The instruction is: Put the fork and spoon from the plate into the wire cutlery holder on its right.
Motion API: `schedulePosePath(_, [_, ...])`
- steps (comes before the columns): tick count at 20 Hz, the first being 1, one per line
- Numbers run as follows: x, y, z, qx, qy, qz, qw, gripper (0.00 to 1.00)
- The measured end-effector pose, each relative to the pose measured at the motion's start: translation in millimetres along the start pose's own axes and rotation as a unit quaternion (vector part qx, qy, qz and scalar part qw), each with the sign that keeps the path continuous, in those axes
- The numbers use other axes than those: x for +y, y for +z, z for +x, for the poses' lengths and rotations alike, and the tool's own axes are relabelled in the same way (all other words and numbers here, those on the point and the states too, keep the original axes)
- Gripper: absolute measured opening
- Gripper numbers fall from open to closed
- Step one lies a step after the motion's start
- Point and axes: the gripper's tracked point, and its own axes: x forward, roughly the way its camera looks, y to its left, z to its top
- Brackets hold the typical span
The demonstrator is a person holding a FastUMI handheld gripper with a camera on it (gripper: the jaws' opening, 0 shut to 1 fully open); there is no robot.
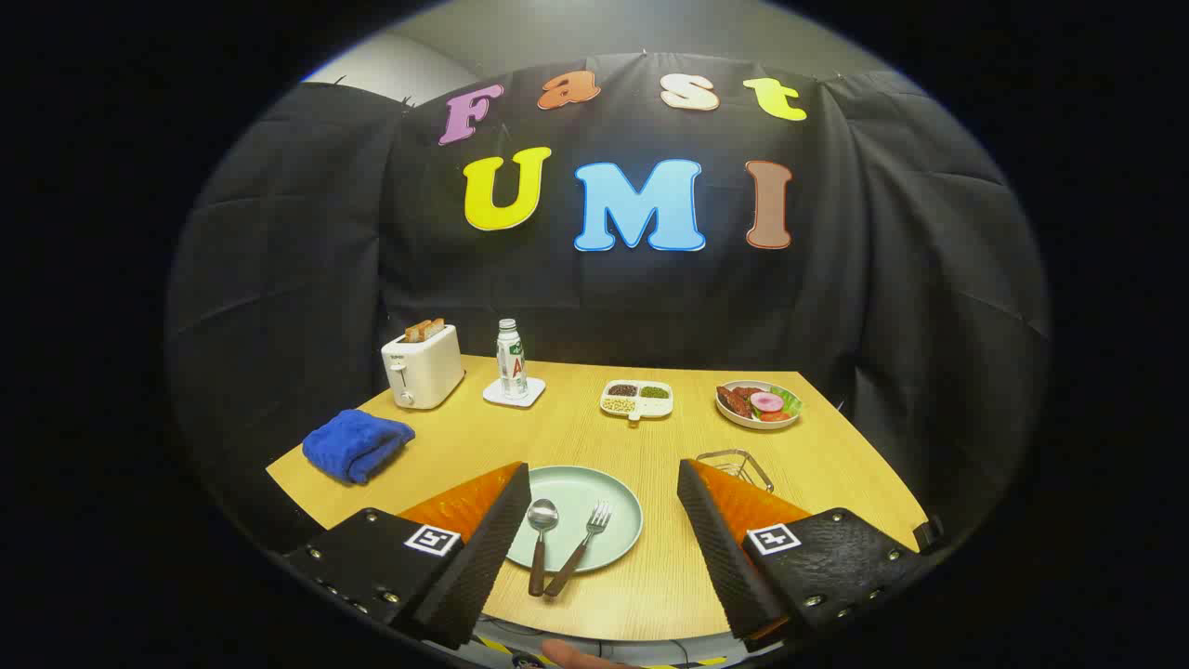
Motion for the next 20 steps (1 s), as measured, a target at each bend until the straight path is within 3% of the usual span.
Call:
schedulePosePath(7, [0,-12,3,0.022,-0.003,0.006,1.0,0.97])
schedulePosePath(15, [-1,-5,4,0.002,-0.007,0.012,1.0,0.97])
schedulePosePath(20, [6,-21,11,0.034,0.001,0.012,0.999,0.97])
